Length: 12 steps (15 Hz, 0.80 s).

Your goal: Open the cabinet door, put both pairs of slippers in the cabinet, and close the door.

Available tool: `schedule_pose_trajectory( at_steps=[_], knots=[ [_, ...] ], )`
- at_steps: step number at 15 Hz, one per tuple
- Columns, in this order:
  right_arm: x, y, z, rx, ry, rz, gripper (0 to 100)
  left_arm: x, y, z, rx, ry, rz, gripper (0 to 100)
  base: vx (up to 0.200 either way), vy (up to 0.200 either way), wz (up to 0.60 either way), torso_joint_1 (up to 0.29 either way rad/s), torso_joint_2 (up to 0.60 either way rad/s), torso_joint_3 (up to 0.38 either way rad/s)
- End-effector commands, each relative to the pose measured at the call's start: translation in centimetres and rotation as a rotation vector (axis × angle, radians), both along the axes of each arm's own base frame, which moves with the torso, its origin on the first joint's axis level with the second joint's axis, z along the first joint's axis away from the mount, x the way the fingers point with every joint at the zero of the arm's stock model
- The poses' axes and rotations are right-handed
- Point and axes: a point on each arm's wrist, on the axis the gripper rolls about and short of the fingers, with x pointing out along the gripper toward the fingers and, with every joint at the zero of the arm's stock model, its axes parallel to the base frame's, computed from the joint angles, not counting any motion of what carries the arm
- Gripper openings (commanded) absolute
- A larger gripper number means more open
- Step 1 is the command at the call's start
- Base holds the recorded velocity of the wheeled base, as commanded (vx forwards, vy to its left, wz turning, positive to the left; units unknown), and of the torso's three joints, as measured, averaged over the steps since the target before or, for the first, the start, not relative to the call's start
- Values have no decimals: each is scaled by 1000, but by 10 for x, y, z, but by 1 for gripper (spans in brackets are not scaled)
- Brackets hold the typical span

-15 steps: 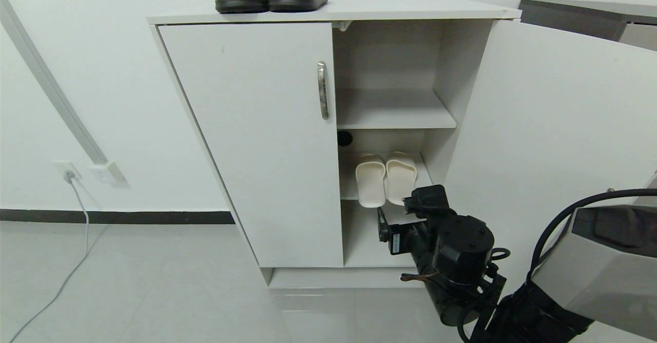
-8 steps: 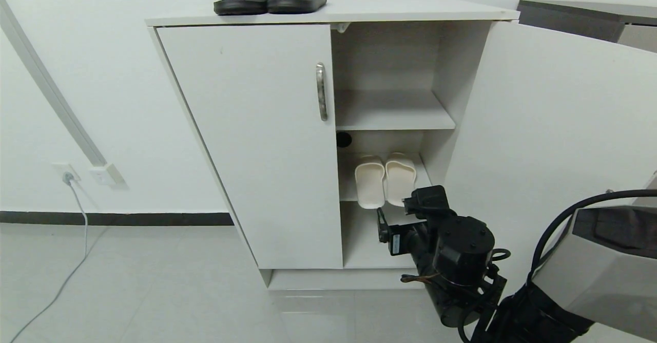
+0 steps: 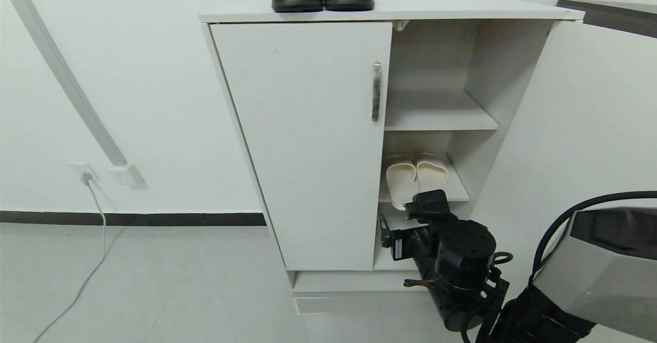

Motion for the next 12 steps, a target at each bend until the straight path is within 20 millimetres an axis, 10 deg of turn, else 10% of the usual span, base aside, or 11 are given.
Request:
schedule_pose_trajectory(
  at_steps=[1, 7, 12],
  knots=[
    [0, -2, 0, 2, -3, 1, 100, 0, 0, 0, 0, 1, 0, 0, 0, 200, 0, 7, 2, -2],
    [1, -4, 3, 0, -27, 36, 100, 0, 0, 0, 0, 1, 0, 0, 0, 200, 0, 2, 3, 2],
    [-4, -10, 5, -19, -11, 106, 100, 0, 0, 0, 0, 1, 0, 0, 0, 0, 0, 0, 0, 0]
  ],
)
